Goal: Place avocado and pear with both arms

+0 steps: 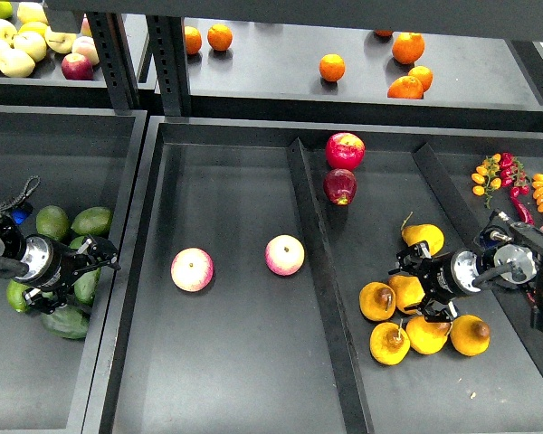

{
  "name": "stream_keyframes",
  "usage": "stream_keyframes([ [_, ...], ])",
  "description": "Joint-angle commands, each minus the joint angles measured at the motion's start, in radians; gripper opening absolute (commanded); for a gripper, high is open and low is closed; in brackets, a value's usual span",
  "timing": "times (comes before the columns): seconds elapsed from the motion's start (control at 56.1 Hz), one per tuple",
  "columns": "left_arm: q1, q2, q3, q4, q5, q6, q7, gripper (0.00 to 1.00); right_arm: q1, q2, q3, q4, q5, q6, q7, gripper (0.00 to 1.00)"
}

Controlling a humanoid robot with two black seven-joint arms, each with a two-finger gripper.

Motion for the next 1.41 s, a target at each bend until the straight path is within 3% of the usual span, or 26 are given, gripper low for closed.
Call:
stream_keyframes([
  [0.0, 0.003, -0.008, -0.091, 0.002, -0.106, 0.000, 0.000, 1.00, -0.006, -0.016, 0.084, -0.004, 0.003, 0.000, 0.000, 0.99],
  [0.357, 0.023, -0.014, -0.344, 0.002, -0.139, 0.000, 0.000, 1.00, -0.094, -0.024, 0.478, -0.013, 0.009, 0.000, 0.000, 1.00],
  [0.517, 0.100, -0.039, -0.479, 0.000, -0.139, 0.000, 0.000, 1.00, -0.120, 0.005, 0.671, -0.006, 0.011, 0.000, 0.000, 1.00],
  [0.802, 0.191, -0.238, -0.864, 0.002, -0.157, 0.000, 0.000, 1.00, -0.183, 0.148, 1.053, -0.001, 0.015, 0.000, 0.000, 1.00],
  [0.999, 0.192, -0.355, -1.039, 0.011, -0.159, 0.000, 0.000, 1.00, -0.195, 0.267, 1.171, -0.003, 0.052, 0.000, 0.002, 1.00],
  [1.052, 0.204, -0.379, -1.066, 0.002, -0.159, 0.000, 0.000, 1.00, -0.195, 0.287, 1.179, 0.002, 0.067, 0.000, 0.119, 1.00],
  [1.177, 0.244, -0.439, -1.100, -0.012, -0.162, 0.000, -0.005, 1.00, -0.195, 0.287, 1.179, 0.022, 0.086, 0.000, 0.323, 1.00],
  [1.266, 0.269, -0.467, -1.105, -0.030, -0.162, 0.000, -0.107, 1.00, -0.197, 0.287, 1.181, 0.030, 0.092, 0.000, 0.390, 1.00],
  [1.284, 0.272, -0.468, -1.105, -0.030, -0.162, 0.000, -0.119, 1.00, -0.197, 0.287, 1.181, 0.030, 0.092, 0.000, 0.394, 1.00],
  [1.302, 0.283, -0.483, -1.108, -0.036, -0.159, 0.000, -0.180, 1.00, -0.198, 0.287, 1.181, 0.030, 0.092, 0.000, 0.403, 1.00],
  [1.391, 0.286, -0.487, -1.126, -0.042, -0.162, 0.000, -0.283, 1.00, -0.200, 0.287, 1.181, 0.031, 0.092, 0.000, 0.404, 1.00],
])
